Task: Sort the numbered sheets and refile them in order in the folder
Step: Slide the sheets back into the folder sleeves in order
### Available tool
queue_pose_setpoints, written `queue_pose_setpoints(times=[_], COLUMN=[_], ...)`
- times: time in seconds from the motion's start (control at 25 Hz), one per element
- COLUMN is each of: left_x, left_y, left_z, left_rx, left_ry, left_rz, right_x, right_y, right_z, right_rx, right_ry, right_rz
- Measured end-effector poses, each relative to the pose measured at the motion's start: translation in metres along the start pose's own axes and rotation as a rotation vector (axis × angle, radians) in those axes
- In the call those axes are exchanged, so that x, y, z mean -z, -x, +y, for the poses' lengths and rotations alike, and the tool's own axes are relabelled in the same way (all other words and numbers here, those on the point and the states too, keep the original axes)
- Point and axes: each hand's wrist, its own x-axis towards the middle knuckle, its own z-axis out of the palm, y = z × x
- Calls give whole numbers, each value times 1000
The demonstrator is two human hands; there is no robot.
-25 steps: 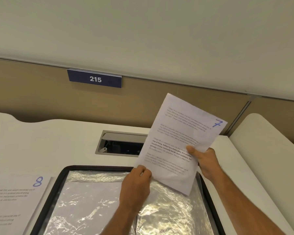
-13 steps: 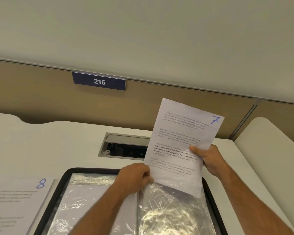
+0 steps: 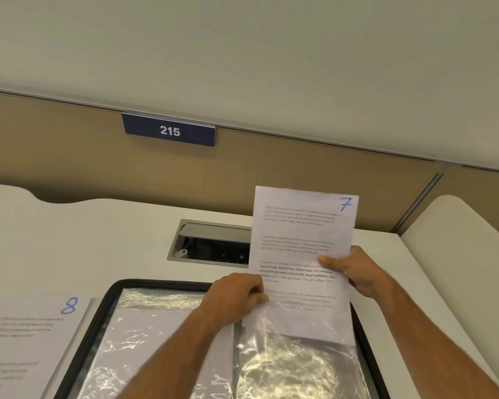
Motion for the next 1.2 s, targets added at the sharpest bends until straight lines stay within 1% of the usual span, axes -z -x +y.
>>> queue_pose_setpoints(times=[0.24, 0.28, 0.36, 0.4, 0.44, 0.48, 0.6, 0.64, 0.68, 0.76, 0.8, 0.84, 0.92, 1.0, 1.04, 1.12, 1.16, 1.2], left_x=[-6, -8, -12, -13, -13, -13, -11, -11, -12, -13, -14, -15, -16, -18, -19, -20, -20, -21], left_y=[1, 2, 1, 0, 0, 0, -1, 0, 0, 0, 0, 0, 0, 1, 1, 1, 1, 2], left_z=[7, 8, 9, 10, 11, 12, 15, 15, 15, 15, 16, 16, 18, 19, 19, 20, 21, 21], left_rx=[12, 21, 39, 50, 62, 71, 70, 70, 75, 87, 92, 94, 102, 111, 114, 119, 122, 123], left_ry=[100, 105, 111, 116, 119, 119, 107, 101, 97, 88, 83, 79, 72, 64, 62, 55, 52, 50], left_rz=[23, 22, 27, 33, 39, 48, 74, 80, 88, 106, 109, 110, 110, 105, 105, 106, 108, 110], right_x=[-6, -7, -10, -10, -8, -5, 6, 6, 4, -4, -6, -6, -3, -1, -1, -6, -10, -12], right_y=[5, 5, 6, 5, 5, 6, 10, 11, 11, 11, 11, 10, 12, 15, 16, 16, 15, 15], right_z=[17, 19, 22, 22, 23, 22, 21, 21, 21, 20, 21, 22, 22, 22, 22, 24, 25, 25], right_rx=[-202, -202, -182, -196, -227, -274, -421, -425, -396, -314, -302, -317, -421, -494, -471, -350, -314, -314], right_ry=[113, 90, 27, 33, 80, 161, 373, 399, 370, 233, 233, 291, 504, 621, 584, 402, 359, 400], right_rz=[-142, -127, -26, 18, 27, -2, -206, -208, -170, -3, 50, 54, -32, -99, -87, 20, 73, 98])
